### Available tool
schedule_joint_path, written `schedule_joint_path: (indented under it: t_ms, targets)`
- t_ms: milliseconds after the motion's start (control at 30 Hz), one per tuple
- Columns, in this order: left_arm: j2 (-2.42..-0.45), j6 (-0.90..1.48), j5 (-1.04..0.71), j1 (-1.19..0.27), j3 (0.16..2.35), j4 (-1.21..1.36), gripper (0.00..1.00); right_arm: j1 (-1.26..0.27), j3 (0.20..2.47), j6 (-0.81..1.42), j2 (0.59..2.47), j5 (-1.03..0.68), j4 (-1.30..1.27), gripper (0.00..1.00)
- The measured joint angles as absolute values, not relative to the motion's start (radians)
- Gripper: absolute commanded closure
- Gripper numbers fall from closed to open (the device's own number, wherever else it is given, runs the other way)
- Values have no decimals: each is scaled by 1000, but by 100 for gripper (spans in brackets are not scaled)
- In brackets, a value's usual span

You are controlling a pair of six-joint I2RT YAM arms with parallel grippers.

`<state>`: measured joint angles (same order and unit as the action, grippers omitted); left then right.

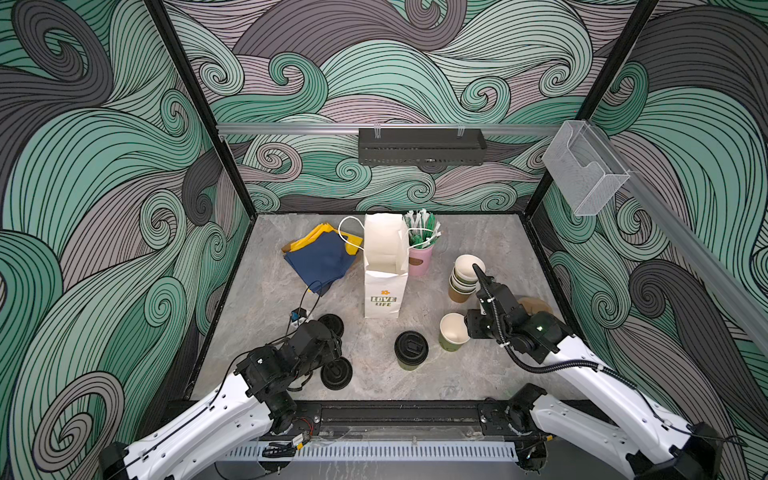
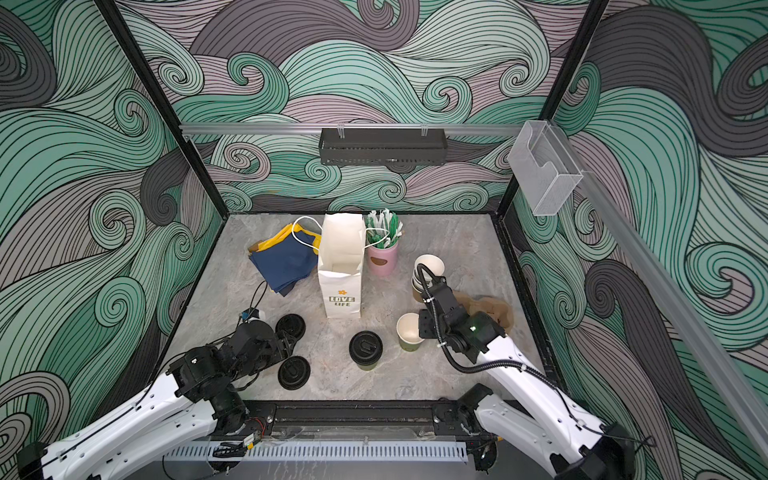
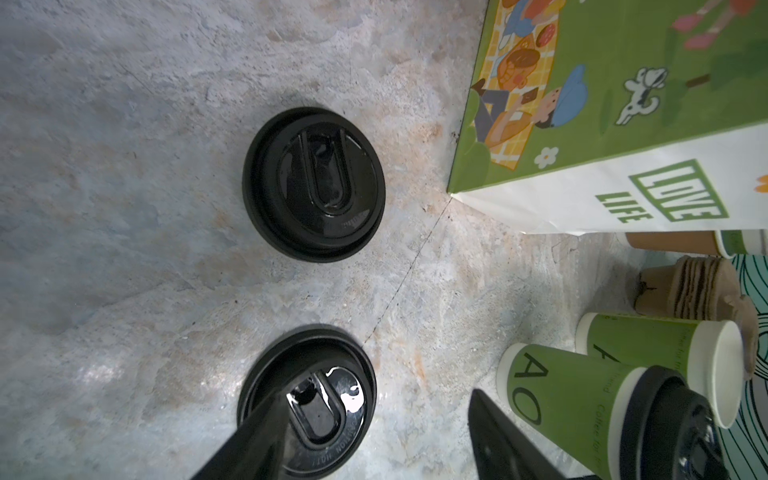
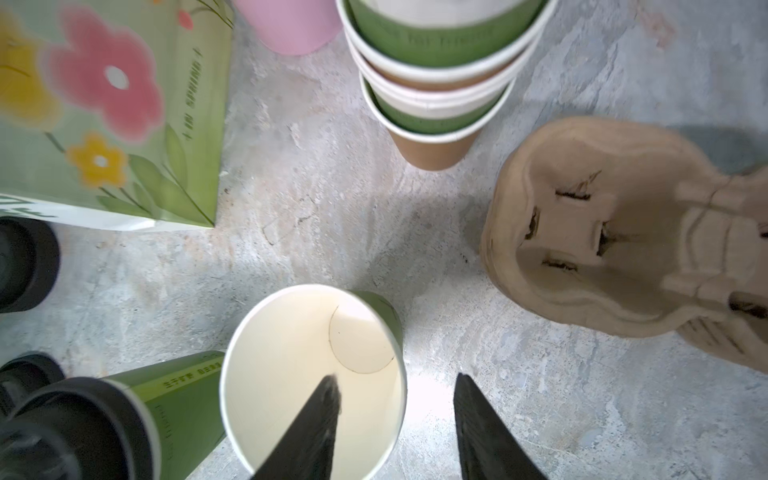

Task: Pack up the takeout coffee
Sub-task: 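Lift the green paper cup and set it upright beside the lidded cup, then swing the right gripper across to the black lids near the left gripper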

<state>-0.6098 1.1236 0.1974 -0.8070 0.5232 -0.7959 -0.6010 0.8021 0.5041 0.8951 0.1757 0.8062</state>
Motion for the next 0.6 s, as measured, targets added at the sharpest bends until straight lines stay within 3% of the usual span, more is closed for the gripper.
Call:
schedule_joint_path:
  t_ms: [200,333,600]
  targets:
    - [-612,1110,165,-807,524,-848,25,-629,918,458,841,68,809,52]
    - [-576,1099,208,-773,569,-925,25,-748,990,417,833,12,802,52]
    - [-570,926,247,-446,728,-971,25,-1141,1184,299,1016,-6,773,52]
